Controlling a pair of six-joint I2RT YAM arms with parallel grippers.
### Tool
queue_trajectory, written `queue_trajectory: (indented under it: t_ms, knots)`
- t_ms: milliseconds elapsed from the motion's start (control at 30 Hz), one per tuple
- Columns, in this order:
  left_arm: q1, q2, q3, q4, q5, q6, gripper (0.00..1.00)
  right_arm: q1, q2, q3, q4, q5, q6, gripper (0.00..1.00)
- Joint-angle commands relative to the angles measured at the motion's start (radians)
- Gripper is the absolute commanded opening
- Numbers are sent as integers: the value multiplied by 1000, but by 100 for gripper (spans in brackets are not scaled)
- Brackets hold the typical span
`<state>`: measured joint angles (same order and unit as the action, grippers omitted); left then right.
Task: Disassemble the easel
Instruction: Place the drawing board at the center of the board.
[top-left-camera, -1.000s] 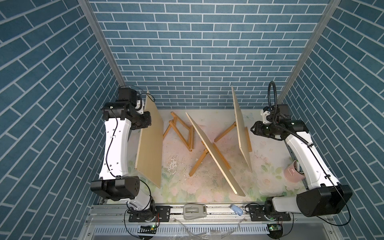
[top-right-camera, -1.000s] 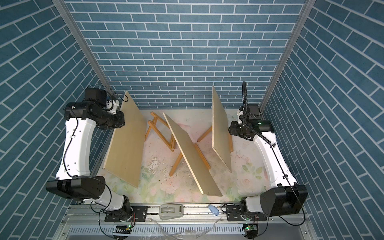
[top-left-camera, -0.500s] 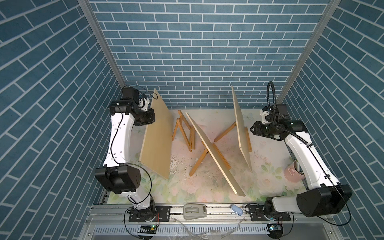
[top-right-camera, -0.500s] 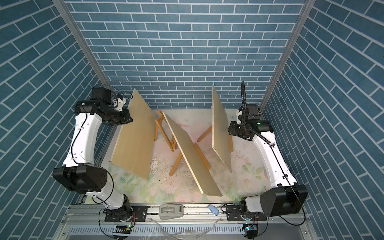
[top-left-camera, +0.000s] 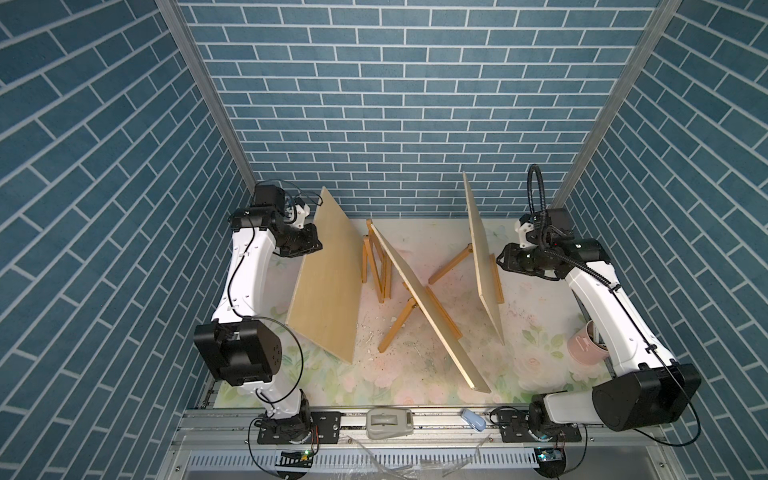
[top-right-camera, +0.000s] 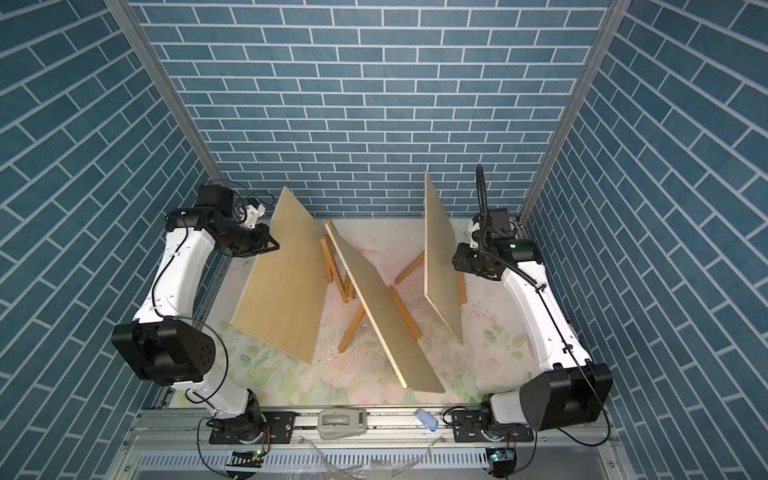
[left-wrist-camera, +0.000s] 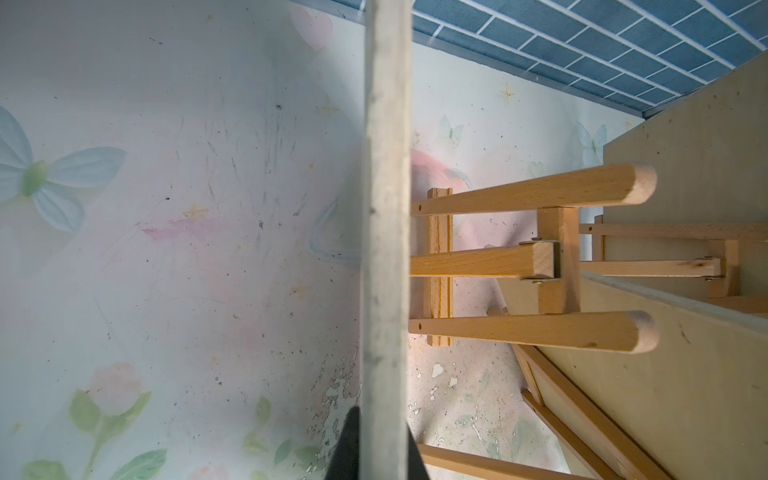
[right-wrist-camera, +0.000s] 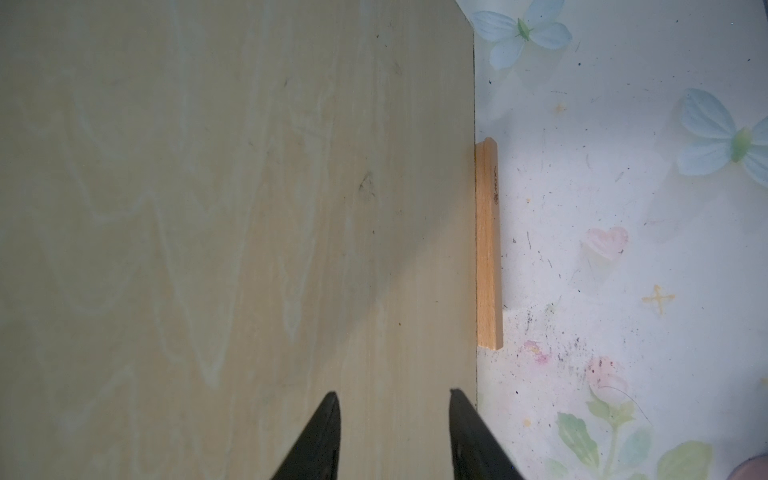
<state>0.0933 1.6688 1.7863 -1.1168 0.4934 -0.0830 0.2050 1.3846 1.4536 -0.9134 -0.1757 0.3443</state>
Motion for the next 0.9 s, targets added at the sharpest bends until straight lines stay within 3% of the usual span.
queue_trajectory:
  t_ms: [0, 333, 567, 867]
  knots:
    - [16, -13, -12, 110, 121, -31, 0, 10, 8, 14, -32, 21, 24, 44]
    - [114, -38, -167, 201, 182, -32, 0, 14, -2, -1, -33, 32, 33, 44]
    - [158, 10, -213, 171, 191, 89, 0, 23, 1, 5, -33, 36, 39, 43]
    - [221, 70, -243, 156, 158, 155, 11, 30, -11, -3, -35, 47, 50, 43]
